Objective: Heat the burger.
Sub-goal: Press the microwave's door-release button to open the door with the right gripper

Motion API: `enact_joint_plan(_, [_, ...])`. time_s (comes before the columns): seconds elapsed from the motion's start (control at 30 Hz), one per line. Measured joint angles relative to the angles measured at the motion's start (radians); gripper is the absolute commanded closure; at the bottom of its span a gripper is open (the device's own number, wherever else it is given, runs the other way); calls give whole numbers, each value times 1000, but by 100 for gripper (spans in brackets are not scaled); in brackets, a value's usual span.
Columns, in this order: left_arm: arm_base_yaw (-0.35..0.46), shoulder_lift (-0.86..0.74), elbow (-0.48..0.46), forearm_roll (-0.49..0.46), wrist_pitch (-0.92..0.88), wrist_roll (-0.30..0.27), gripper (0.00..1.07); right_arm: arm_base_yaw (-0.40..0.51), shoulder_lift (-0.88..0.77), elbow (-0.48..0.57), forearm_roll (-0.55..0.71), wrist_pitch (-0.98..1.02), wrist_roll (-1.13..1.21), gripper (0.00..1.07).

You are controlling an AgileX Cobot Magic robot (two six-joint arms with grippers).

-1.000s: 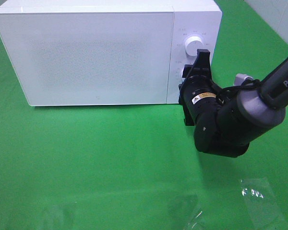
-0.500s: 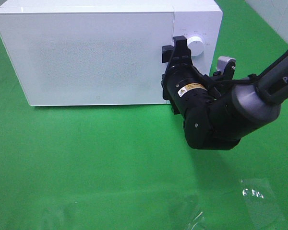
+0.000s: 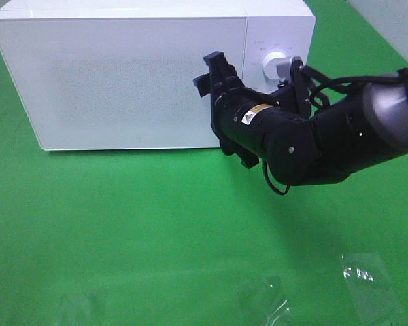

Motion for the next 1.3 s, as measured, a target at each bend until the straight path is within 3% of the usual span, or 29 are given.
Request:
enact_joint_plan(0.37, [0,0,0,0,0,0,8,0,-124,1,-123,337,-352,35])
enact_joint_plan(0.67, [0,0,0,0,0,0,8,0,-253,1,-270,737,-651,35])
enact_joint_plan(0.97, [0,0,0,0,0,0,8,0,-395,1,-492,1093,-676,35])
enact_joint_plan(1.3, [0,0,0,0,0,0,8,0,-550,-4,-573,1424,-698,35])
